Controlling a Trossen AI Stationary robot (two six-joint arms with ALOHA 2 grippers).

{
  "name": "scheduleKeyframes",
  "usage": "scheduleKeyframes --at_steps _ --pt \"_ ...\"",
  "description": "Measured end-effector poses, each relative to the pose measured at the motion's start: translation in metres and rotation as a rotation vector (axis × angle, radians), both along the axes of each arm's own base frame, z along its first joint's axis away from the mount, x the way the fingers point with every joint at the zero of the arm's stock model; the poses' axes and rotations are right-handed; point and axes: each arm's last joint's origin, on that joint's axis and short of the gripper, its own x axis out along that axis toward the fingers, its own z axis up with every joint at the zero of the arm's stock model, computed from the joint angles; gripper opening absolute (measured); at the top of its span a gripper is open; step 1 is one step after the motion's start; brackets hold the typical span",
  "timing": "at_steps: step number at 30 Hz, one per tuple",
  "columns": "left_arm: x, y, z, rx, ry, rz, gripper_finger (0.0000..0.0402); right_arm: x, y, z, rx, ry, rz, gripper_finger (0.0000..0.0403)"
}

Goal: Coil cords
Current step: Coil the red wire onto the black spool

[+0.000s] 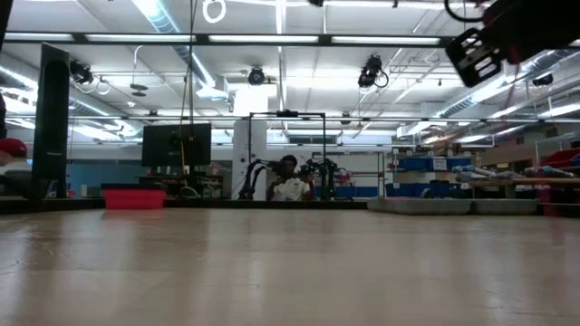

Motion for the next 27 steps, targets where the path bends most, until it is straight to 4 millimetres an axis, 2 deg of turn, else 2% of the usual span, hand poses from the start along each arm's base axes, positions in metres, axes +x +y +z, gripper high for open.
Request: scheduleKeyframes --at_steps 5,11,27 --pt "-0.004 0.005 -0.011 -0.049 0.122 0.086 0.0010 -0.016 -0.001 0.009 -0.013 0.004 -0.025 0.0001" --pt "-0.009 0.009 -0.022 -0.139 0.258 0.172 0.0010 -0.024 -0.008 0.017 -0.036 0.009 -0.041 0.0000" --pt "-0.022 0.008 -0.037 -0.258 0.481 0.183 0.0010 -0.014 -0.026 0.068 -0.208 -0.035 -0.089 0.0000"
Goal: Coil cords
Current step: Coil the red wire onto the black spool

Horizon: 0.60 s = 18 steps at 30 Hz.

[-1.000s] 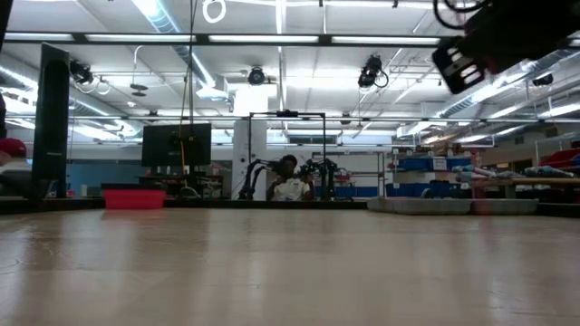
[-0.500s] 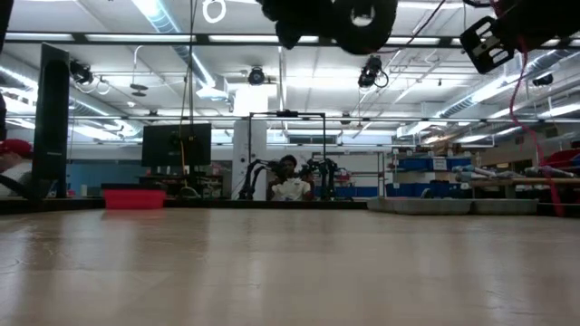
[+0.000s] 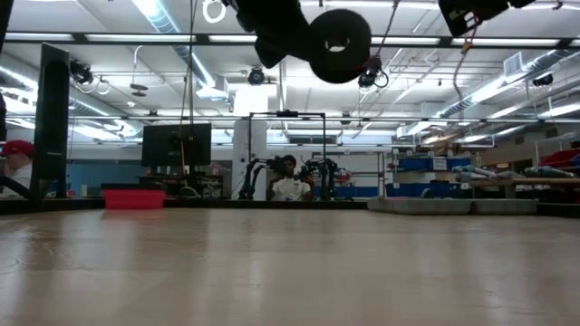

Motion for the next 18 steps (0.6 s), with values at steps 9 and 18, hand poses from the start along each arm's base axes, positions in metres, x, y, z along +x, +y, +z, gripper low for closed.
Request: scheduleKeyframes --at_steps 9,18 --pt "-0.008 0.001 -0.007 0.013 0.109 0.002 0.0010 0.002 -0.008 0.016 -0.060 -0.008 0.024 0.0000" --pt "-0.009 0.001 -0.008 0.009 0.129 -0.008 0.0010 0.006 -0.017 0.028 -0.125 -0.077 -0.085 0.0000"
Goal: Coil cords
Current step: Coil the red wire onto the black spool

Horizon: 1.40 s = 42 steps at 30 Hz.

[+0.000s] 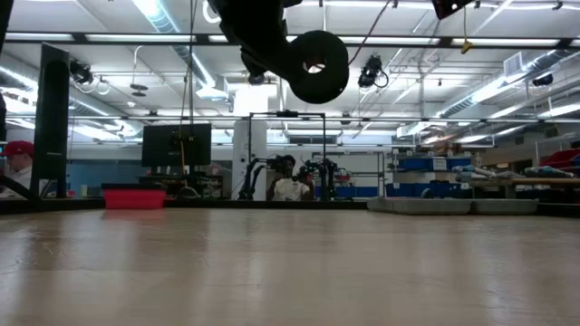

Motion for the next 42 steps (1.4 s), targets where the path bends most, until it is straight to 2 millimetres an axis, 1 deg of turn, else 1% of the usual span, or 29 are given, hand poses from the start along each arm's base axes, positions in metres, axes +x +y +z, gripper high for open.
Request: scheduleKeyframes --at_steps 8,12,18,24,27,33,42 --pt "0.006 -0.003 0.005 -0.043 -0.080 -0.085 0.0010 0.010 -0.003 0.015 -0.010 -0.165 -0.011 0.0000" --pt "0.011 -0.006 0.009 -0.086 -0.152 -0.174 0.0010 0.019 -0.003 0.015 -0.024 -0.194 0.033 0.0000" --pt "0.018 -0.011 0.011 -0.154 -0.216 -0.275 0.0010 0.036 -0.004 0.007 -0.041 -0.189 0.102 0.0000" --pt "0.025 -0.014 0.002 -0.198 -0.216 -0.329 0.0010 0.053 -0.007 -0.004 -0.015 -0.162 0.163 0.0000" --pt "0.025 -0.014 0.000 -0.177 -0.216 -0.351 0.0010 0.058 -0.007 -0.010 0.003 -0.136 0.202 0.0000" --pt "0.027 -0.011 0.003 -0.159 -0.259 -0.369 0.0010 0.064 -0.005 -0.018 0.044 -0.095 0.256 0.0000" --pt "0.031 -0.012 0.008 -0.110 -0.349 -0.421 0.0010 0.070 -0.005 -0.031 0.052 -0.022 0.264 0.0000"
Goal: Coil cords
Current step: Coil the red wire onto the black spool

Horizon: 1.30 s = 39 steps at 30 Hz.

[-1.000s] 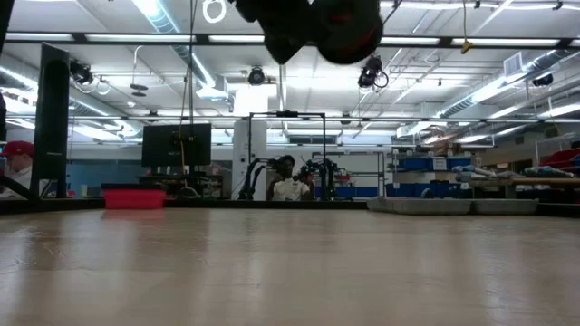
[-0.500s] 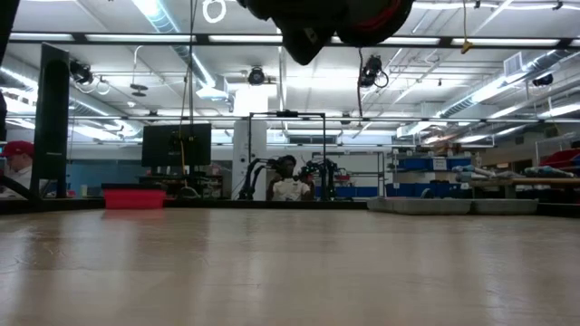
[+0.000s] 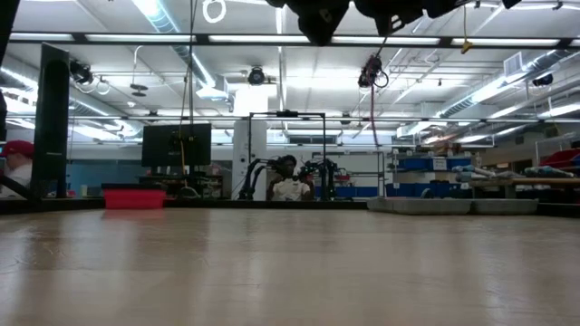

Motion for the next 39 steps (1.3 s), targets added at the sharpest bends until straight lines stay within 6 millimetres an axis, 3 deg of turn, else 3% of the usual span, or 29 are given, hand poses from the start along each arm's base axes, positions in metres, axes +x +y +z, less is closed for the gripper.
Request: scheduleKeyframes --at_steps 9,21,39 --pt "0.005 -0.002 0.009 0.079 -0.151 -0.012 0.0010 0.001 -0.001 -0.008 0.020 0.066 -0.008 0.0001" --pt "0.009 0.000 0.017 0.201 -0.261 0.130 0.0010 -0.014 0.019 -0.032 0.145 0.190 0.009 0.0000" --pt "0.008 -0.003 0.017 0.192 -0.248 0.163 0.0010 -0.027 0.030 -0.022 0.194 0.169 -0.099 0.0001"
